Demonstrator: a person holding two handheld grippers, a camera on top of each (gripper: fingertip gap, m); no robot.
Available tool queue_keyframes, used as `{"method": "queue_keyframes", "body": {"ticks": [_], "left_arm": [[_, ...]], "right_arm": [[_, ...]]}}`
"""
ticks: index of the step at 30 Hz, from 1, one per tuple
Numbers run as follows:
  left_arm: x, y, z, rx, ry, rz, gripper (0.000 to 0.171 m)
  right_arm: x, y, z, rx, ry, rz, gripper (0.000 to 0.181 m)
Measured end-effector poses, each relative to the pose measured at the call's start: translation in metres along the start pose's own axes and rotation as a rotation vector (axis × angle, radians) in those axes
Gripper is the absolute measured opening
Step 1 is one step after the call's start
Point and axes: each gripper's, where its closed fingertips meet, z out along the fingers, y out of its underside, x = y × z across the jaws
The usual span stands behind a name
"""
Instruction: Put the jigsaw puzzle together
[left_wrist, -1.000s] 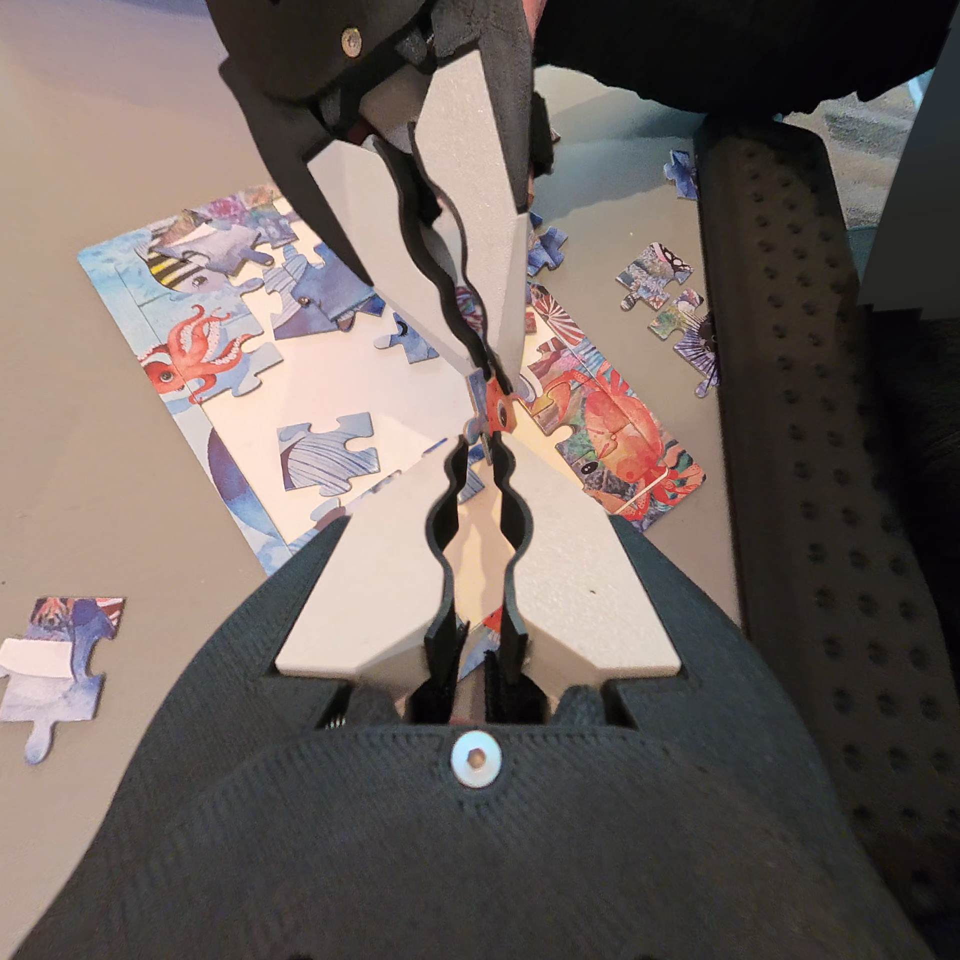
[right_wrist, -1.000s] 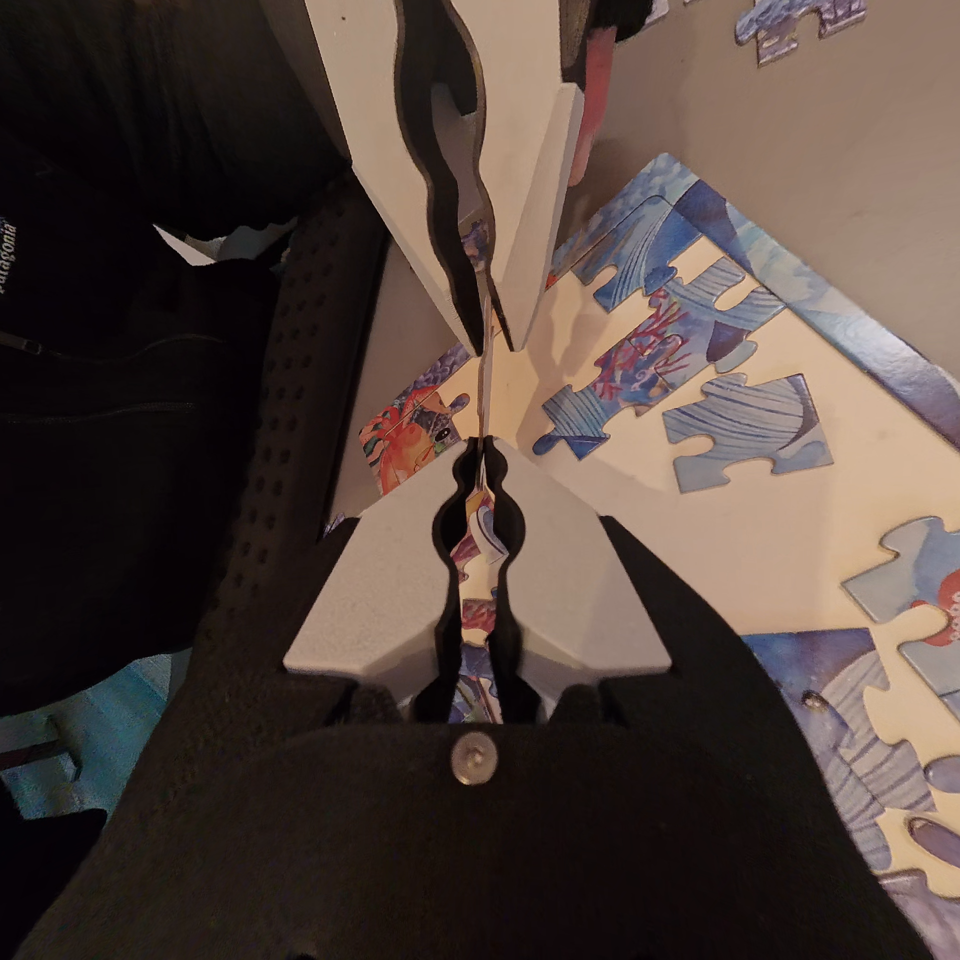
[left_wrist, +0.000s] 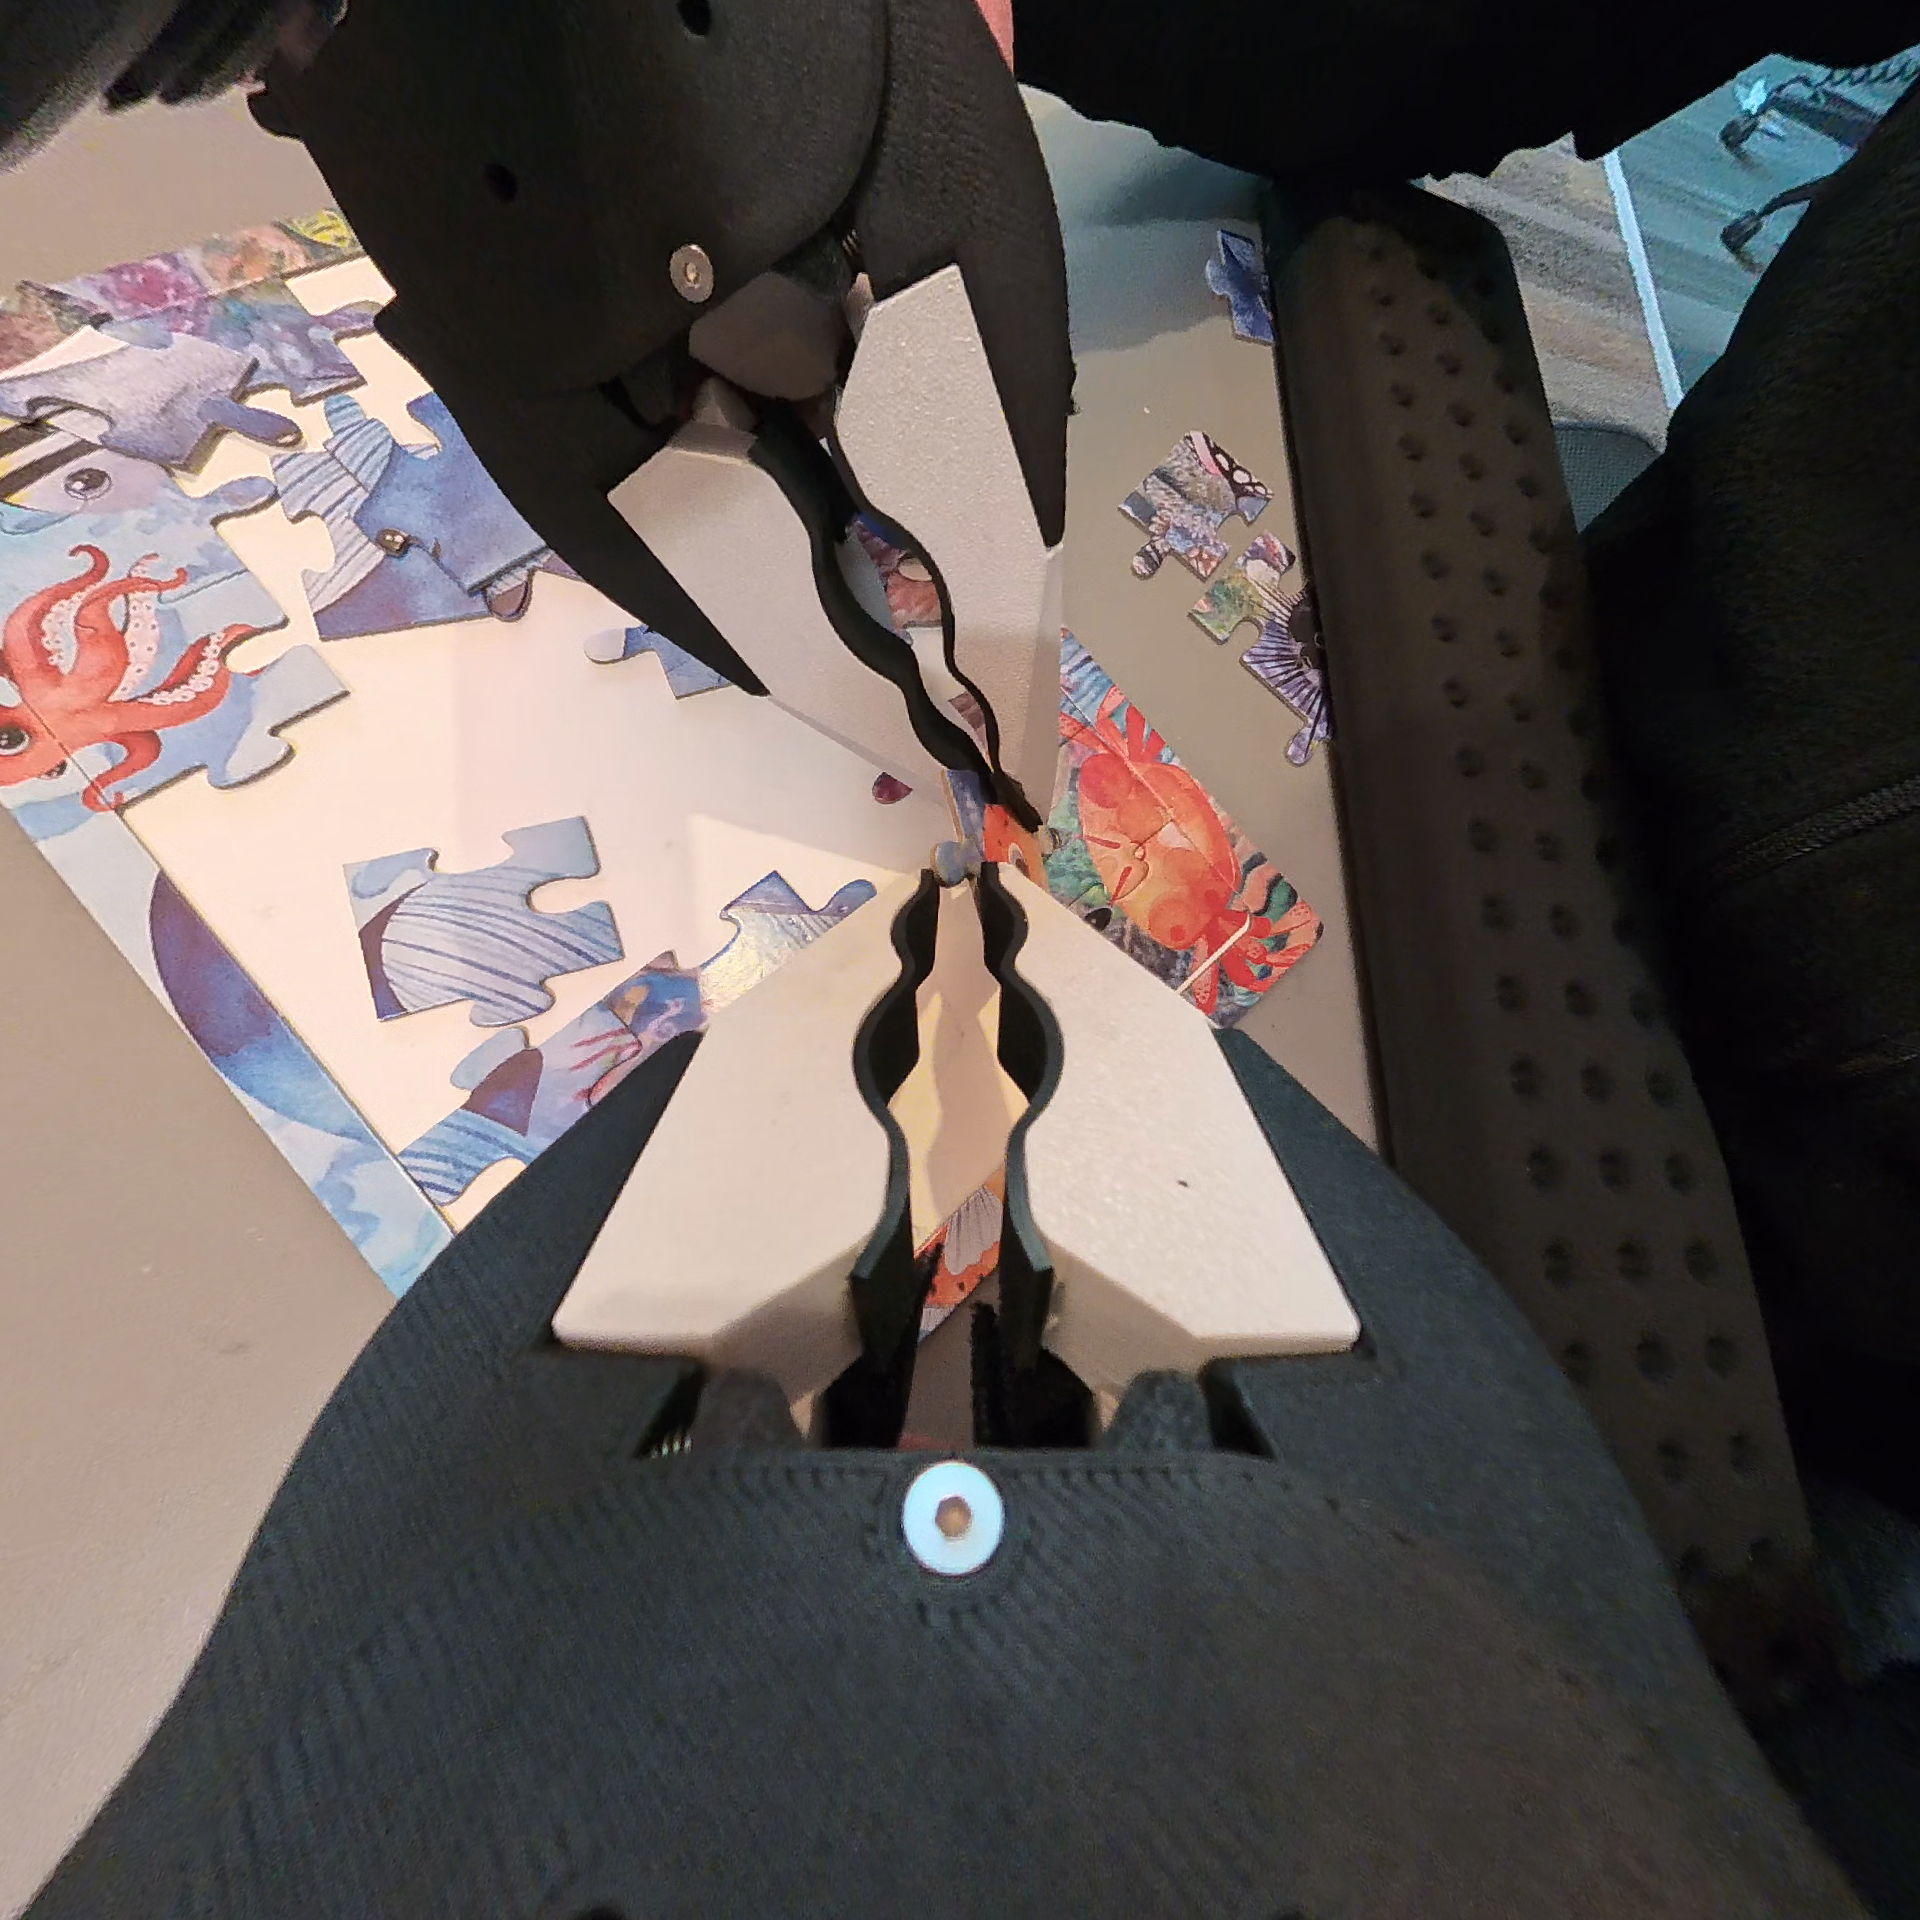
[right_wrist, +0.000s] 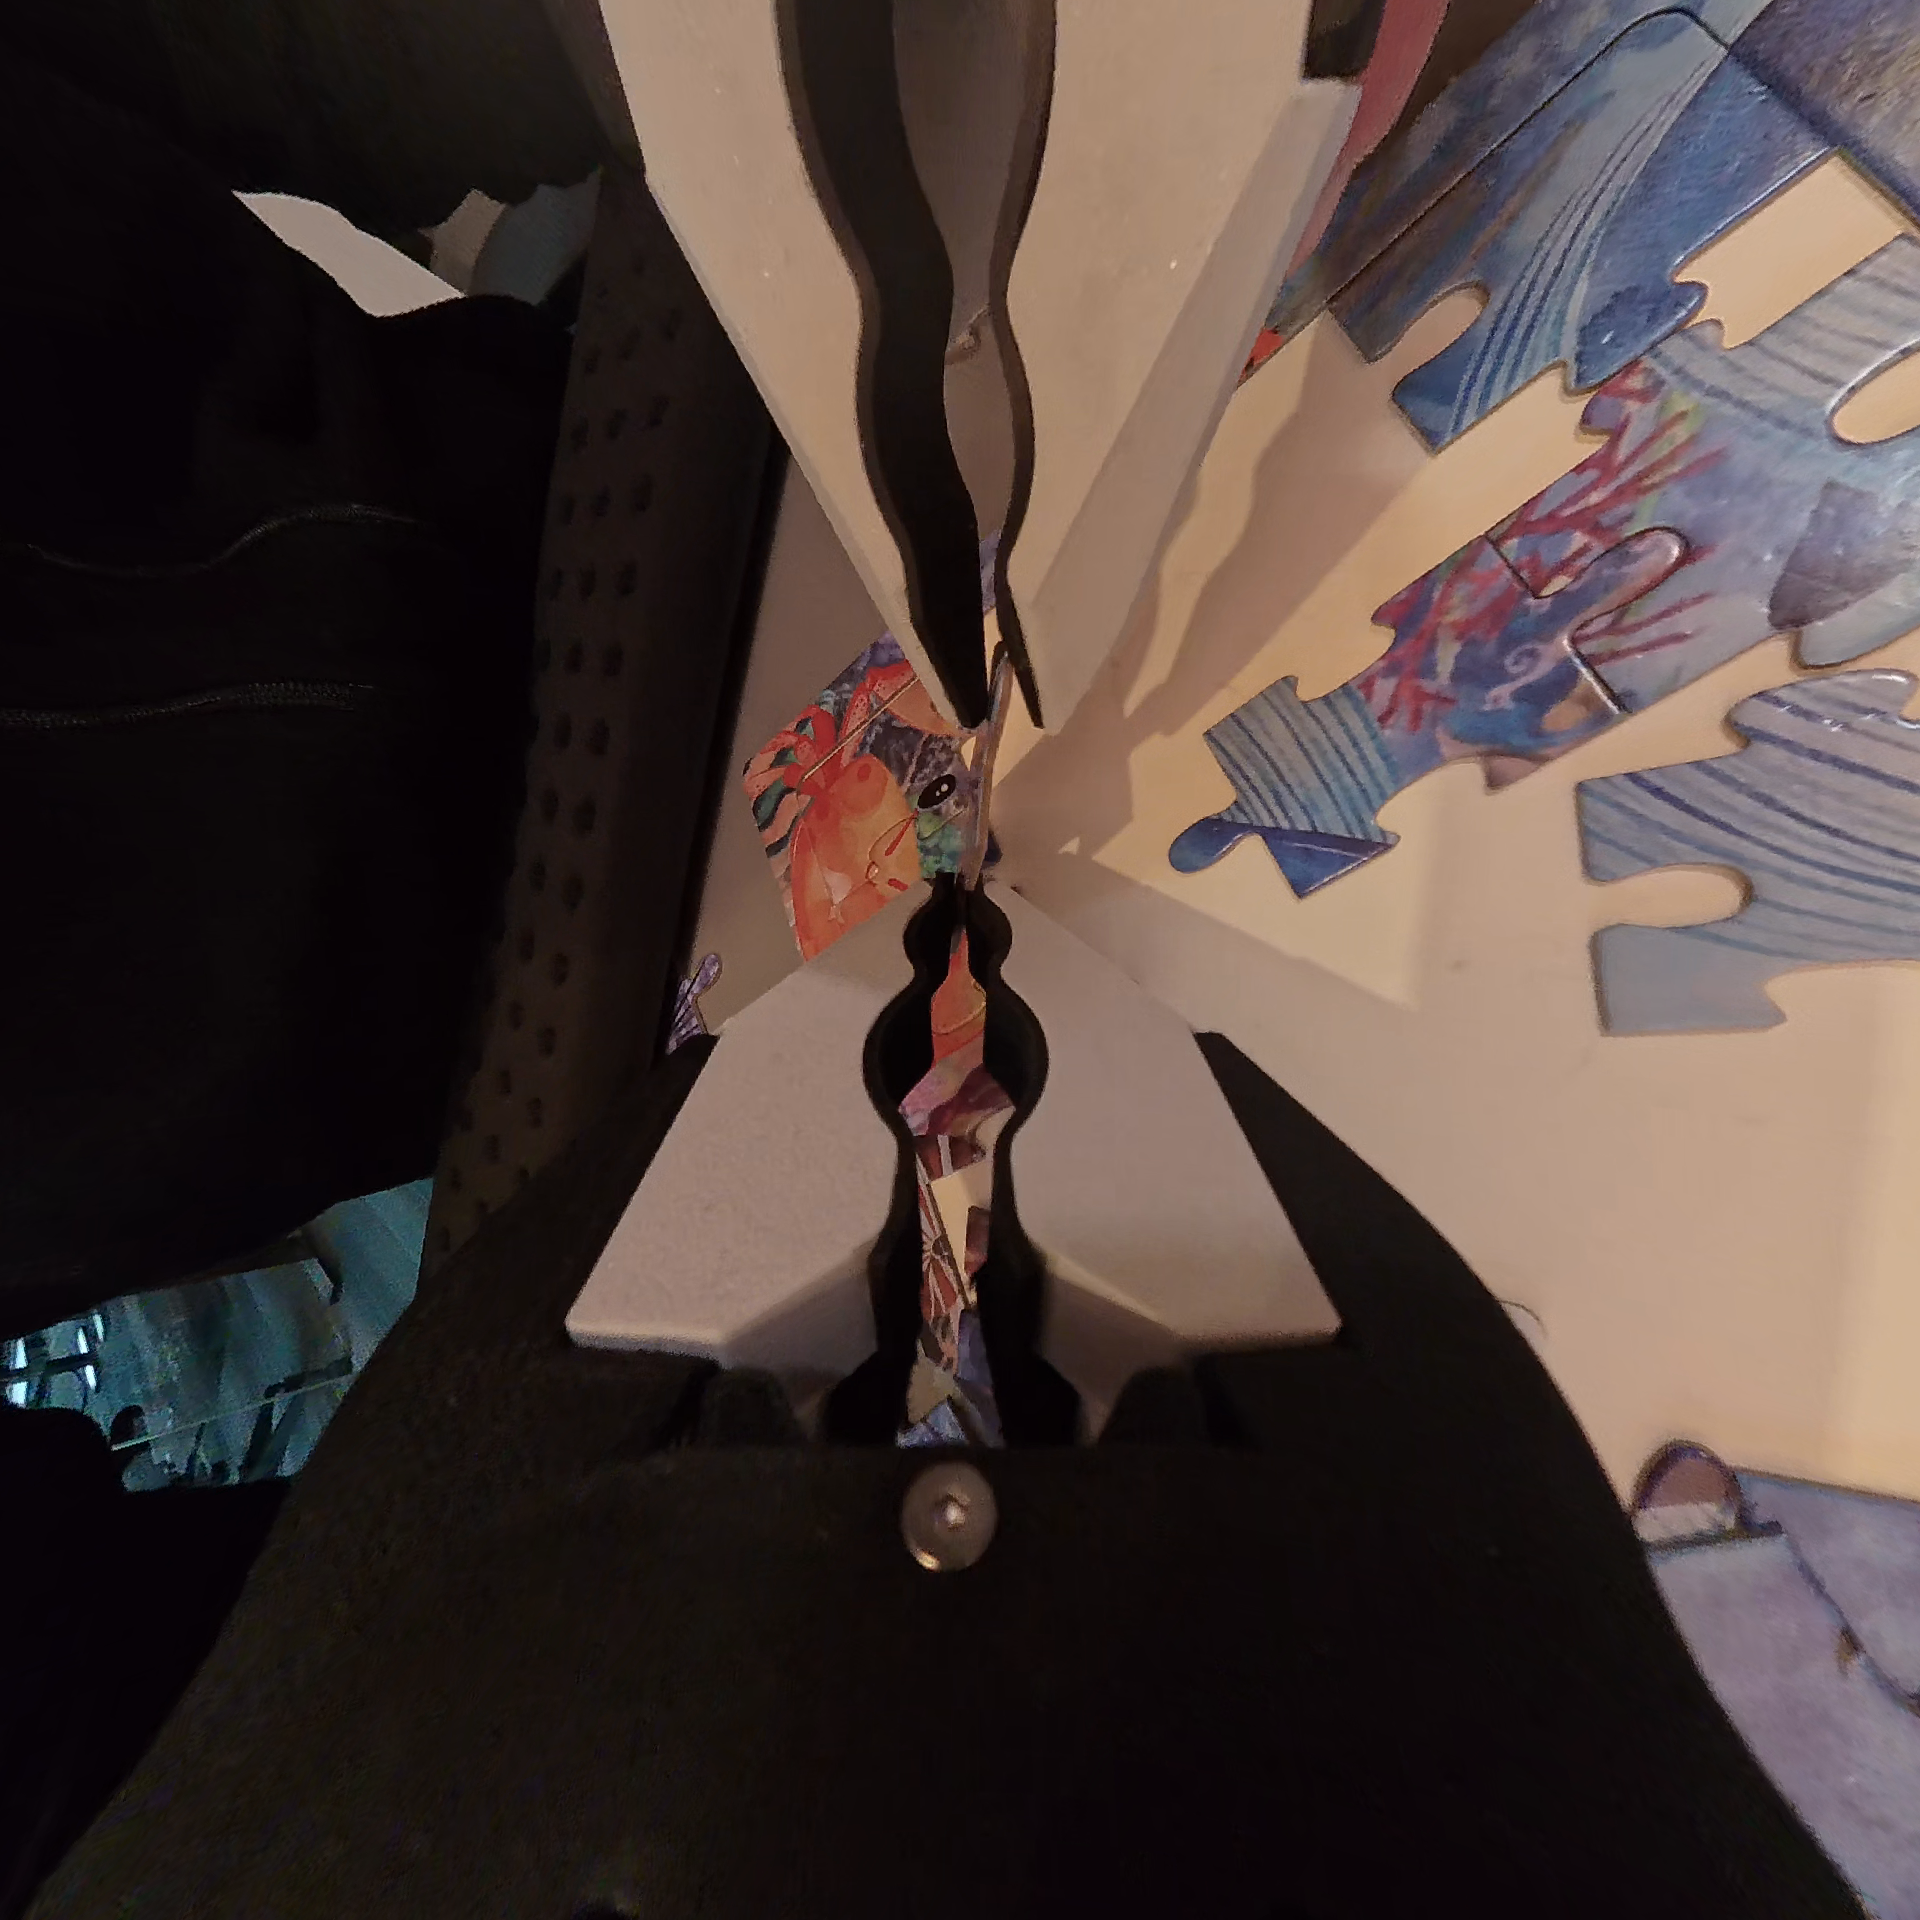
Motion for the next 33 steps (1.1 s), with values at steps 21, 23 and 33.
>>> {"method": "queue_keyframes", "body": {"ticks": [21, 23, 33], "left_arm": [[0.001, -0.004, -0.015, 0.016, -0.031, 0.025, 0.005], [0.002, -0.003, -0.017, 0.015, -0.034, 0.024, 0.005], [-0.001, -0.002, -0.024, 0.016, -0.055, 0.018, 0.005]], "right_arm": [[0.000, -0.016, -0.002, 0.061, 0.028, -0.043, 0.000], [0.000, -0.019, -0.001, 0.074, 0.028, -0.042, 0.000], [0.004, -0.026, -0.003, 0.113, 0.048, -0.044, 0.000]]}}
